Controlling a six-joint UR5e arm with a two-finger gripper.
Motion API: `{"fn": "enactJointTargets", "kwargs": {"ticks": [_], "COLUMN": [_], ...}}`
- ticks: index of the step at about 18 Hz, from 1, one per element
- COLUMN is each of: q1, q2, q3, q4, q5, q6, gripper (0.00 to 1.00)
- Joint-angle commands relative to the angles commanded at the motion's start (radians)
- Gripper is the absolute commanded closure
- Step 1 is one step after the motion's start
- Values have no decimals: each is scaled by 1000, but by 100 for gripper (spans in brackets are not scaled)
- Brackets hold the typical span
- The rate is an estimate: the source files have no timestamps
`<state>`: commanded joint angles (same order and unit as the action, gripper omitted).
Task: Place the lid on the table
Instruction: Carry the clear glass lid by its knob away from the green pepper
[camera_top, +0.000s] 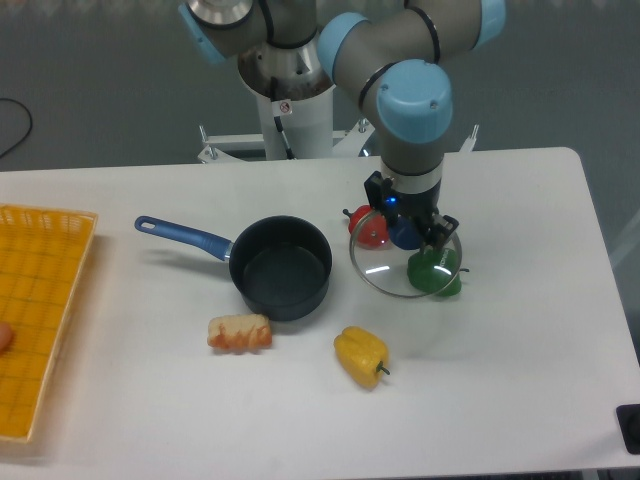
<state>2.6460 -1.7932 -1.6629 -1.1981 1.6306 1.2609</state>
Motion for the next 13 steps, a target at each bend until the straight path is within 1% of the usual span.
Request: {"fn": "enactJointTargets", "kwargs": {"ticks": [3, 7, 11, 13], "q1": [23, 23, 22, 22], "q2": [-25, -72, -109, -121], "q3": [12, 23, 25, 31], "q4": [9, 26, 72, 78], "q5": [-2, -2, -3, -3], "q6": [0, -3, -3, -5], "gripper": [49, 49, 49, 49]}}
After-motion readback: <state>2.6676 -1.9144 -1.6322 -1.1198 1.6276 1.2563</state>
